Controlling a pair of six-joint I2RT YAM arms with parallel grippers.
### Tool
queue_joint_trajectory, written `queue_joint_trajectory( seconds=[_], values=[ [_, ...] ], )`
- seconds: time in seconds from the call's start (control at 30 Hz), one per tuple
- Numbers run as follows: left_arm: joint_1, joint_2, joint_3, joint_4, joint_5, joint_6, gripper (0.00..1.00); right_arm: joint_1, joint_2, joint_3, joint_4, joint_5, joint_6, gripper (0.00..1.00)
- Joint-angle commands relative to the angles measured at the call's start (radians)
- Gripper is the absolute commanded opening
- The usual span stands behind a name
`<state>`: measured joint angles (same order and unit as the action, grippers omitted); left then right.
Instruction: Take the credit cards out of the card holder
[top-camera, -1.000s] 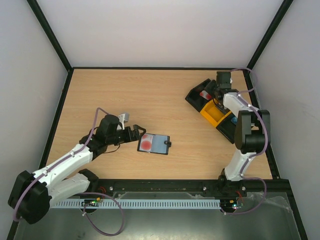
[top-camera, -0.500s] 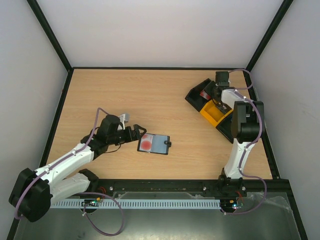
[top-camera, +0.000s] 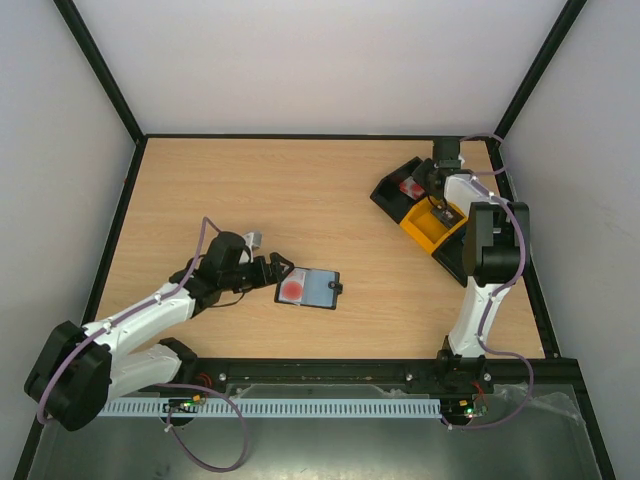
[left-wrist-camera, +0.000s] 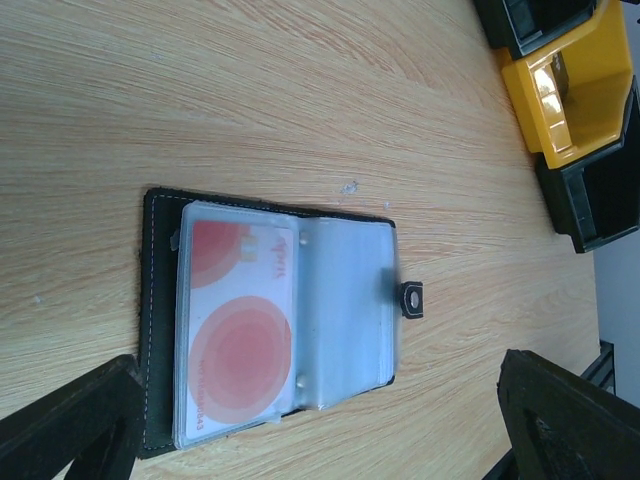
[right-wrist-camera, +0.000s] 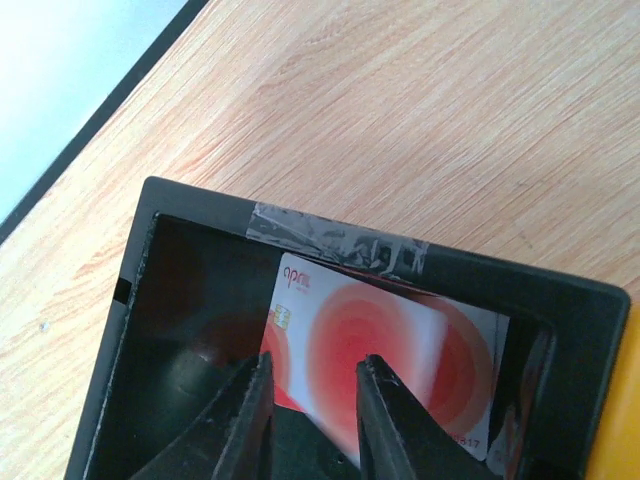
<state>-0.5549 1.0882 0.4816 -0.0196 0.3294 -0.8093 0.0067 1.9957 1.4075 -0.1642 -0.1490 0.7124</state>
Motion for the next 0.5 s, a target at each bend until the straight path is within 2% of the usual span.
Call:
queue_joint_trajectory(
  seconds=[0.0,0.17,0.47],
  values=[
    [0.004,0.005,-0.009,0.024,0.009,-0.001,0.98,-0.004,-0.021,0.045,-0.083,0.023,-0.027,0.28],
    [0.004,0.036,-0.009,0.024,0.011,0.014,0.98,-0.004,-0.042,0.055,-0.134,-0.001,-0.014,0.31],
    [0.006,0.083,0.009,0.023,-0.005,0.055,0.98,0.0,-0.184,-0.041,-0.12,-0.069,-0.039,0.36]
  ],
)
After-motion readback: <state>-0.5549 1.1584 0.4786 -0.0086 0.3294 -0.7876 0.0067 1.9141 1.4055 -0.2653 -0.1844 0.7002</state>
